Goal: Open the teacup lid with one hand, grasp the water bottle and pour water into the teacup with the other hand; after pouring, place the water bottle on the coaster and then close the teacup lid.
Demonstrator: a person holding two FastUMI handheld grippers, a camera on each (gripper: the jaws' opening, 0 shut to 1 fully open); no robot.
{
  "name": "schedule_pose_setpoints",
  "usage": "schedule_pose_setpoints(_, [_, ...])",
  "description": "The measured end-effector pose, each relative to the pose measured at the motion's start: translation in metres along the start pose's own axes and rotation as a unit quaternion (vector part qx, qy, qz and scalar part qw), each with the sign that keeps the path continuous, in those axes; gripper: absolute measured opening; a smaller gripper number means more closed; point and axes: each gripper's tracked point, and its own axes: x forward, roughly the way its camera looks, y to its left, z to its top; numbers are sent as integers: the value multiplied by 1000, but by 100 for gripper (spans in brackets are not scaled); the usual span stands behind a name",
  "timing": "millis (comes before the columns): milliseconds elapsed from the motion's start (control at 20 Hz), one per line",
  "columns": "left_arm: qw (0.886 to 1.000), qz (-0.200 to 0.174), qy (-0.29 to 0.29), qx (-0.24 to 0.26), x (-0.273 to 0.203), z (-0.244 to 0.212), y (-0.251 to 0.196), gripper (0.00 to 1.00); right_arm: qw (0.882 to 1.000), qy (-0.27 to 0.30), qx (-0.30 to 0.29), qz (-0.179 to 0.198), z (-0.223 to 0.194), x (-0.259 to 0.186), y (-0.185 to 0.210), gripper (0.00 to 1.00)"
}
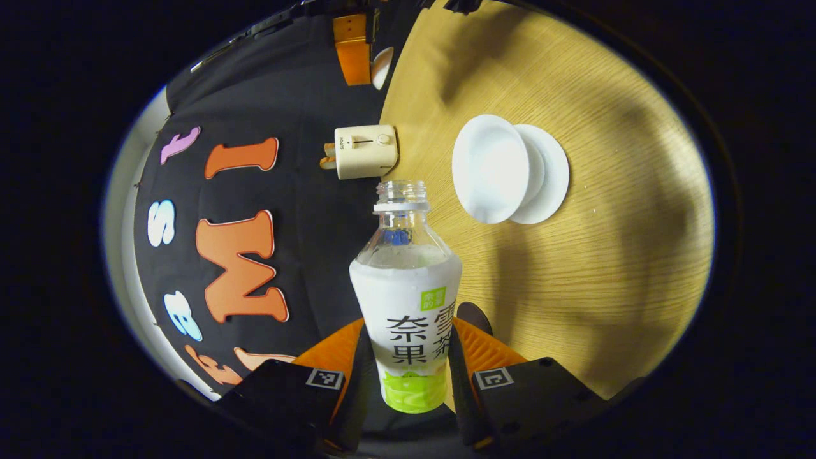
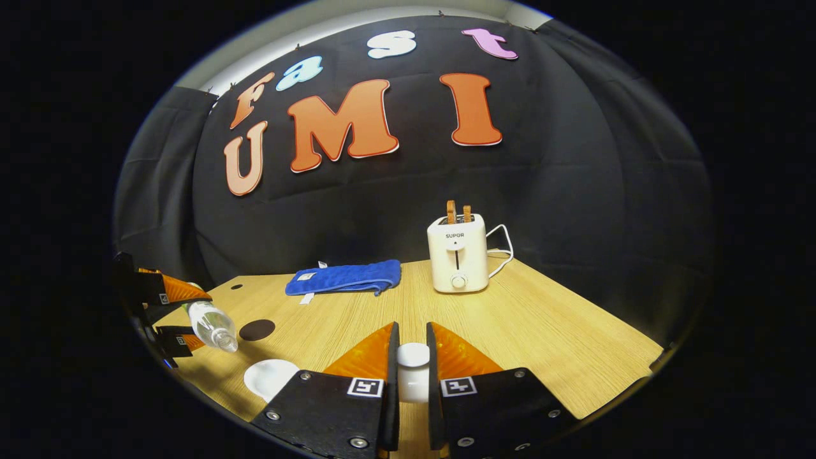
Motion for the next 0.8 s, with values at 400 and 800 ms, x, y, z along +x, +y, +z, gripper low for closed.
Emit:
schedule_pose_setpoints(400, [997, -16, 10, 70, 0, 1, -3, 59, 1000, 4, 0, 0, -2, 0, 0, 18])
schedule_pose_setpoints(800, [989, -29, 22, 147, 4, -2, -3, 60, 1000, 5, 0, 0, -1, -1, -1, 18])
